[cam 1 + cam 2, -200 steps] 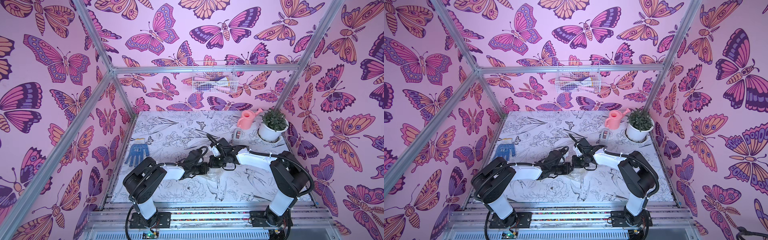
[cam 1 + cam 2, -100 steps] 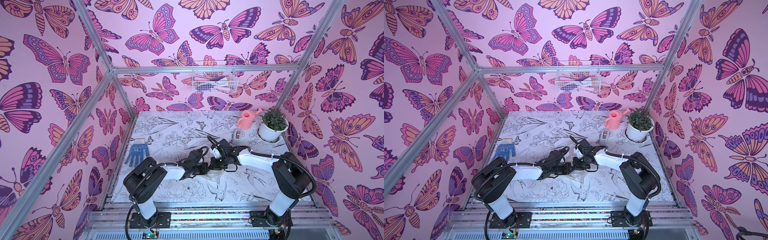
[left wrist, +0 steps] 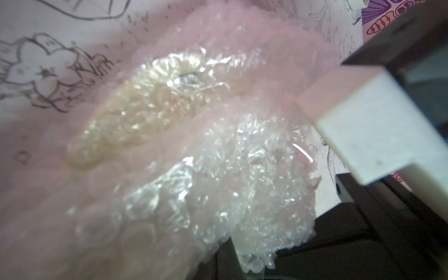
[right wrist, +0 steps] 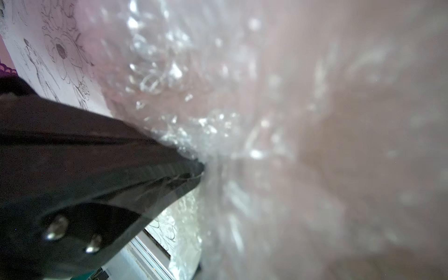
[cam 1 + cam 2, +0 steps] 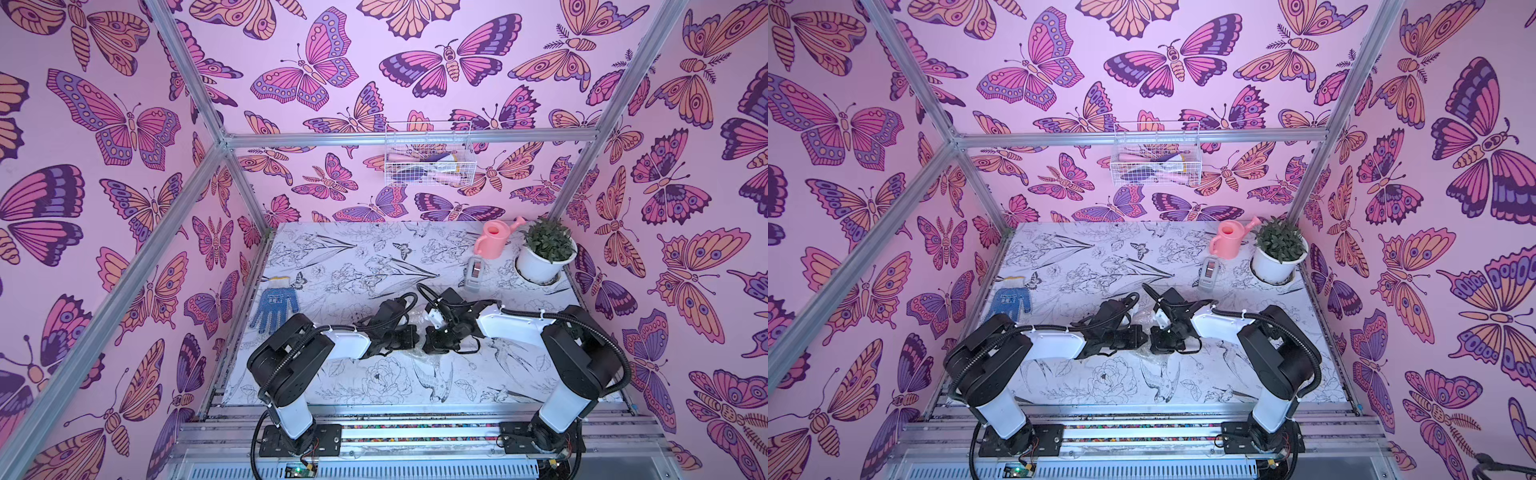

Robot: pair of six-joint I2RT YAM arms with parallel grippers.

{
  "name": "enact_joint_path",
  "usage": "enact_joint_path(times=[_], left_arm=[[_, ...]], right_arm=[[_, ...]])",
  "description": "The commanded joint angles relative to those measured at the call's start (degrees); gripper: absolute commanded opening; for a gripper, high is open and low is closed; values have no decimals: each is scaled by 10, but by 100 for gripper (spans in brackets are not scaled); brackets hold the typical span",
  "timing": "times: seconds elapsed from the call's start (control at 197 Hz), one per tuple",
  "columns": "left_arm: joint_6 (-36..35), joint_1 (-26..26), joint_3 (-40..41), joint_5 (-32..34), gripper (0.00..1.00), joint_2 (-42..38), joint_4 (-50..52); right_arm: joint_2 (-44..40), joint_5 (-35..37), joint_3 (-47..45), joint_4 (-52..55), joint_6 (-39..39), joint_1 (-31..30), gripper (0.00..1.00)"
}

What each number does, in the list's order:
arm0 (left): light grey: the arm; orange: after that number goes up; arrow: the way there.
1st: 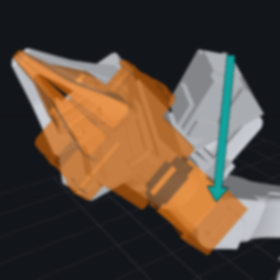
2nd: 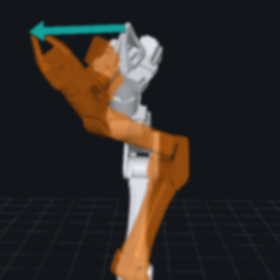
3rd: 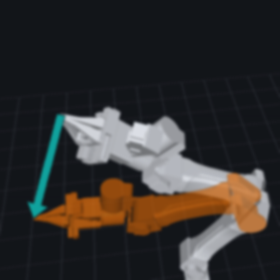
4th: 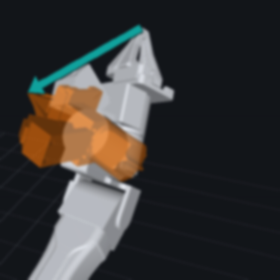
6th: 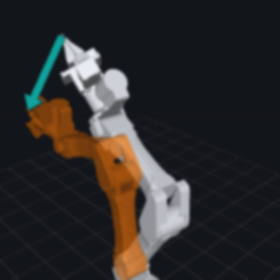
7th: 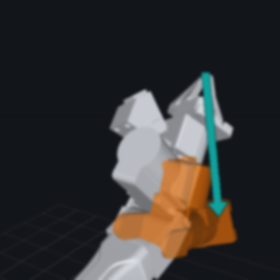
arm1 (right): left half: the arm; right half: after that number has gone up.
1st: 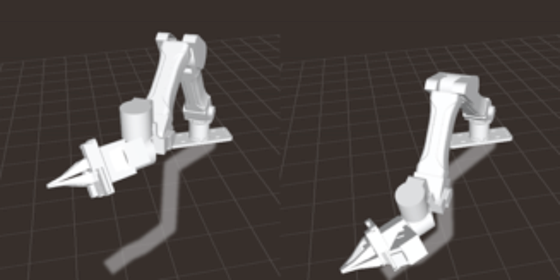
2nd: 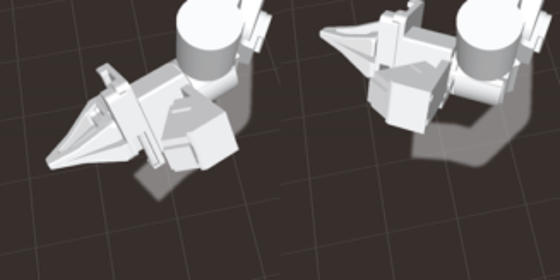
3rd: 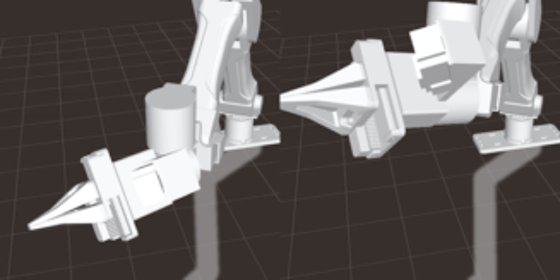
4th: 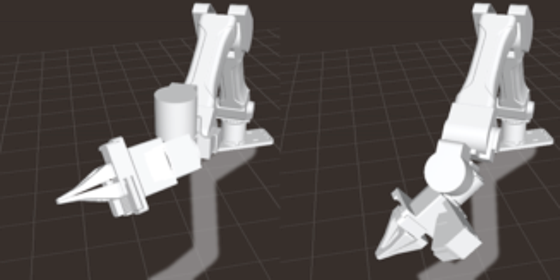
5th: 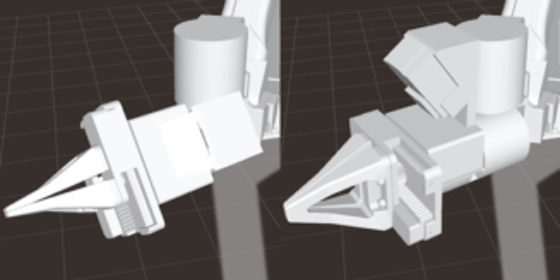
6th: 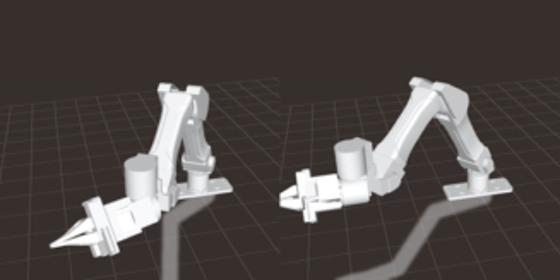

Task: Wrap dinner plates in bubble wrap
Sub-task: Stick the tape on the bubble wrap.

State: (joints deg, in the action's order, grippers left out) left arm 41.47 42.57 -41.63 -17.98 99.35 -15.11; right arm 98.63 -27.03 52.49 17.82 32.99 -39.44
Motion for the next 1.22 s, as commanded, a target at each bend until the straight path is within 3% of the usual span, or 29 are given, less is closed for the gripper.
enact_joint_path(times=[0.0,0.264,0.533,0.685,0.838,1.213], left_arm=[[-1,12,30,21,0,42,141],[-3,14,26,20,0,43,141],[-4,17,24,18,0,41,141],[-7,18,27,19,0,33,141],[-9,20,30,30,0,-7,152],[-43,21,-15,80,0,-118,251]], right_arm=[[-16,21,-5,24,-5,3,1],[-75,25,9,-5,31,34,0],[11,-52,33,-106,74,41,0],[47,-41,14,-127,82,57,0],[70,9,2,-80,48,71,0],[79,-2,-17,-96,48,73,0]])
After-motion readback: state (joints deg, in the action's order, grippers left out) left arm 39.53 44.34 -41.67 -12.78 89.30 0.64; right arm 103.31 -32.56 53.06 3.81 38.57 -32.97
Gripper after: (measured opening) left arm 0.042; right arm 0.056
